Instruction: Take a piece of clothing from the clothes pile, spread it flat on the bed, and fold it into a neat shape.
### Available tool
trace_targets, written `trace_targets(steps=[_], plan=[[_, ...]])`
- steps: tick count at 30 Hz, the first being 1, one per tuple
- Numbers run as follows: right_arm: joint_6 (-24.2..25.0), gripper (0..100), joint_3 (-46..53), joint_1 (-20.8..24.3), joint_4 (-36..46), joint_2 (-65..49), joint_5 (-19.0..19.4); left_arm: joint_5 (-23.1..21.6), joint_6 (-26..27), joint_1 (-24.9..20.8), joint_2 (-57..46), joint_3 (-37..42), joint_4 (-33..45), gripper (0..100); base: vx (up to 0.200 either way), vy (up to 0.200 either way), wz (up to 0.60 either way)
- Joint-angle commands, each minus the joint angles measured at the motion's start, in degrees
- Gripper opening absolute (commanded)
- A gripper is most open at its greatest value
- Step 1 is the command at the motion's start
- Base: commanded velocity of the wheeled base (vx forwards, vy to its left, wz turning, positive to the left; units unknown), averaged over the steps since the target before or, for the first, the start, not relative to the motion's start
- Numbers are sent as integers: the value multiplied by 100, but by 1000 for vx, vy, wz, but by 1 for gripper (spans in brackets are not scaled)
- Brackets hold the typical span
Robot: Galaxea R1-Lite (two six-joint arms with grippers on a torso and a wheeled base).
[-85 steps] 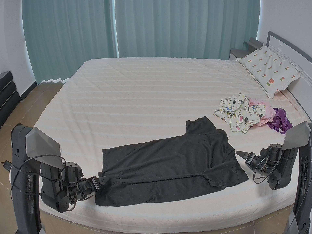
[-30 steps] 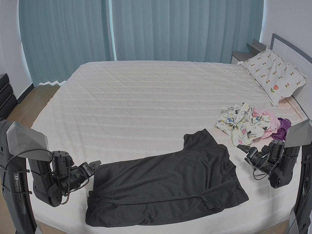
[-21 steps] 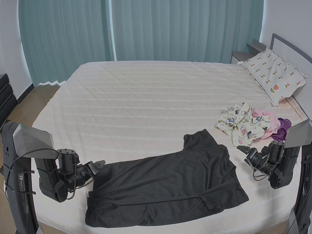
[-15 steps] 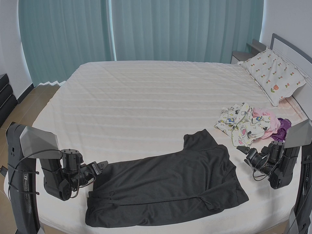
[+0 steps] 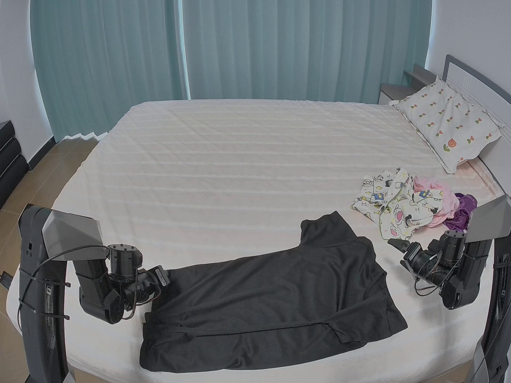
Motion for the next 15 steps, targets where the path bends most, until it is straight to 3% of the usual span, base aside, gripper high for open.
trace_targets(steps=[1, 7, 15], plan=[[0, 100, -1, -1, -58, -8, 1, 142, -10, 49, 24, -182, 0, 0, 0, 0, 0], [-9, 100, -1, -1, -58, 19, 1, 528, -10, 172, -81, -700, 35, 0, 0, 0, 0], [-18, 100, -10, -1, -58, 19, 1, 572, 7, 225, -37, -1087, 352, 0, 0, 0, 0]])
